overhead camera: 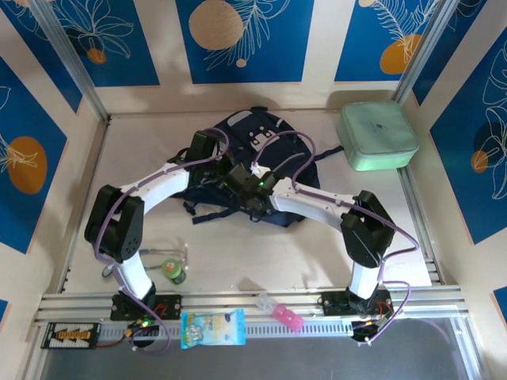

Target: Pack books, pencil case, and school supplies into a backpack

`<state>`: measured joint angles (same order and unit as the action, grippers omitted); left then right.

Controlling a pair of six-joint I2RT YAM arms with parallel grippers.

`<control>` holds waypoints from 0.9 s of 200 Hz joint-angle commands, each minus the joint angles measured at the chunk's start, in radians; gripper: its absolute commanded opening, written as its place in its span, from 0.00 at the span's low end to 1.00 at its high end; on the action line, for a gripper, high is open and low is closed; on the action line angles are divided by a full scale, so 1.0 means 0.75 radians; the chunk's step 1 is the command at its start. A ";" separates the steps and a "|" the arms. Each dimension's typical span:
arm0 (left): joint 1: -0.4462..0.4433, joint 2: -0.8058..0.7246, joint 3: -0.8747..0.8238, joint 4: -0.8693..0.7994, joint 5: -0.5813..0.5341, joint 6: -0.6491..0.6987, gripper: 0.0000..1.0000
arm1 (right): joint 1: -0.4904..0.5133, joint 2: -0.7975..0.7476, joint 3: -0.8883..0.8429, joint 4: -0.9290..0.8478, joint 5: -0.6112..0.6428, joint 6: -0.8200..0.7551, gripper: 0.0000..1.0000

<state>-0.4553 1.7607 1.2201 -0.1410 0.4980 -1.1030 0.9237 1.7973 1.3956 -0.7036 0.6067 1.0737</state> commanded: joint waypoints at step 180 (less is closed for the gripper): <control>0.121 -0.035 0.067 -0.069 0.006 0.165 0.00 | 0.015 -0.100 -0.058 -0.282 0.083 -0.015 0.06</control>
<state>-0.4149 1.7607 1.2339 -0.1848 0.5259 -1.0401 0.9295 1.7962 1.4174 -0.7723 0.6411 1.0080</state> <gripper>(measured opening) 0.044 0.062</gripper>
